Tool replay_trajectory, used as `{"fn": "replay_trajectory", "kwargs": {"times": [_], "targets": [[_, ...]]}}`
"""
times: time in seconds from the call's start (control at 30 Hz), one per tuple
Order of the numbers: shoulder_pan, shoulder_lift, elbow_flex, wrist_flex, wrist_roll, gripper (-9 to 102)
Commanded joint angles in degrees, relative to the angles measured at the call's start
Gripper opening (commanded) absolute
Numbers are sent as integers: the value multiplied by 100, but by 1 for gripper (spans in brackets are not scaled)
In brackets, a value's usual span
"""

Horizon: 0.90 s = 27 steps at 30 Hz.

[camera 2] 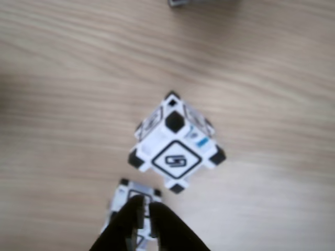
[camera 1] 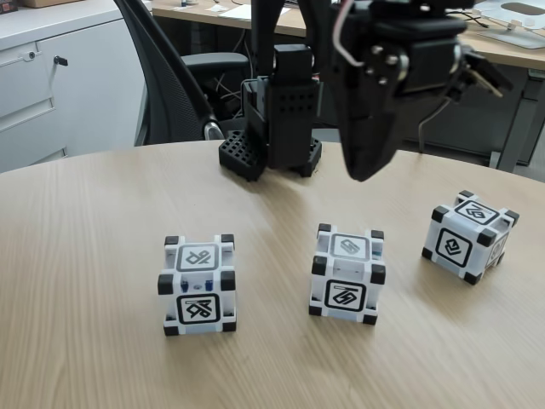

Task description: Stack cubes from left to right.

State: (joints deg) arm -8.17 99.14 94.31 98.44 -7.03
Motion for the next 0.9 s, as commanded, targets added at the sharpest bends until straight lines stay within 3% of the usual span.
{"fn": "replay_trajectory", "kwargs": {"times": [0.0,0.5,0.87], "targets": [[-272,105,-158,-114,-44,0],[-993,-1020,-703,-738,114,0],[-2408,-1600,-2118,-492,334,1]]}}
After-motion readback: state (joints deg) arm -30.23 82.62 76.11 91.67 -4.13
